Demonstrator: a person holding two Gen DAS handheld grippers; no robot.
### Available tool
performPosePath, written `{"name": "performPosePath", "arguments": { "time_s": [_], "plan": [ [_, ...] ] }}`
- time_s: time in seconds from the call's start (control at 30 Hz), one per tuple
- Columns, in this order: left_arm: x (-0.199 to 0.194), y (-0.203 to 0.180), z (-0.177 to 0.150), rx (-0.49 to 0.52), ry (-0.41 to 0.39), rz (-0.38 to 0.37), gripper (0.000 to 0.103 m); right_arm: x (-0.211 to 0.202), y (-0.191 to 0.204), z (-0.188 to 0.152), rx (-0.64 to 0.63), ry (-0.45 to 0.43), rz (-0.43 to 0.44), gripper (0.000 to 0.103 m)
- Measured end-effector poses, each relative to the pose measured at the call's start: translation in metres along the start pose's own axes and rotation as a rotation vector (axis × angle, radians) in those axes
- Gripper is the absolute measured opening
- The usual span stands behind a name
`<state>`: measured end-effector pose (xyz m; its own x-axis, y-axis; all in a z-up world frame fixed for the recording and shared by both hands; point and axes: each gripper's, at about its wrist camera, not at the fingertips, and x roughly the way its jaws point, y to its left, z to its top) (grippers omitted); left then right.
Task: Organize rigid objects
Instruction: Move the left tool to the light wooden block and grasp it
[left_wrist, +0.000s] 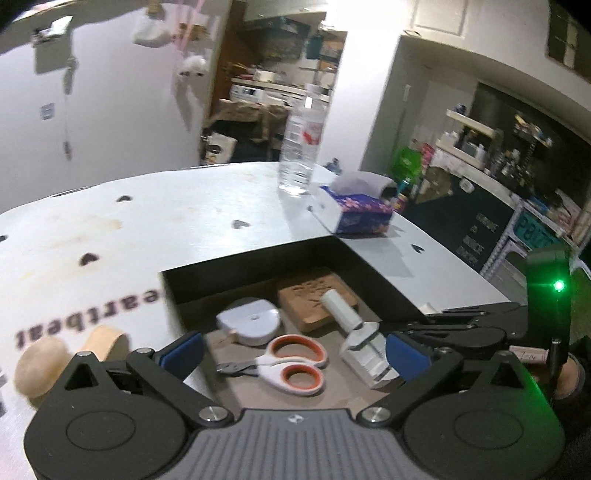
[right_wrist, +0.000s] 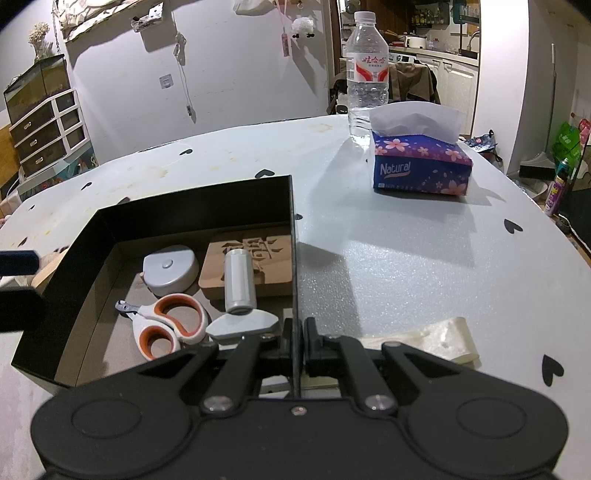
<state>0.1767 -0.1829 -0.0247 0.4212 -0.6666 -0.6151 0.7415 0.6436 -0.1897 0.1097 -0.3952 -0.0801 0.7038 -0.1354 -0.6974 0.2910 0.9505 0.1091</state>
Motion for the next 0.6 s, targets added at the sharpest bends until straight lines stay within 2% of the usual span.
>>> {"name": "performPosePath", "arguments": {
  "time_s": [0.13, 0.37, 0.6],
  "plan": [
    [-0.013, 0.012, -0.009, -0.029, -0.028, 0.082, 0.103, 0.0, 0.0, 0.0, 0.0, 0.0, 0.0, 0.005],
    [-0.03, 0.043, -0.024, -0.138, -0.061, 0.201, 0.103, 0.0, 0.0, 0.0, 0.0, 0.0, 0.0, 0.005],
    [-0.039, 0.08, -0.039, -0.253, -0.138, 0.289, 0.1, 0.0, 0.0, 0.0, 0.0, 0.0, 0.0, 0.005]
  ]
}}
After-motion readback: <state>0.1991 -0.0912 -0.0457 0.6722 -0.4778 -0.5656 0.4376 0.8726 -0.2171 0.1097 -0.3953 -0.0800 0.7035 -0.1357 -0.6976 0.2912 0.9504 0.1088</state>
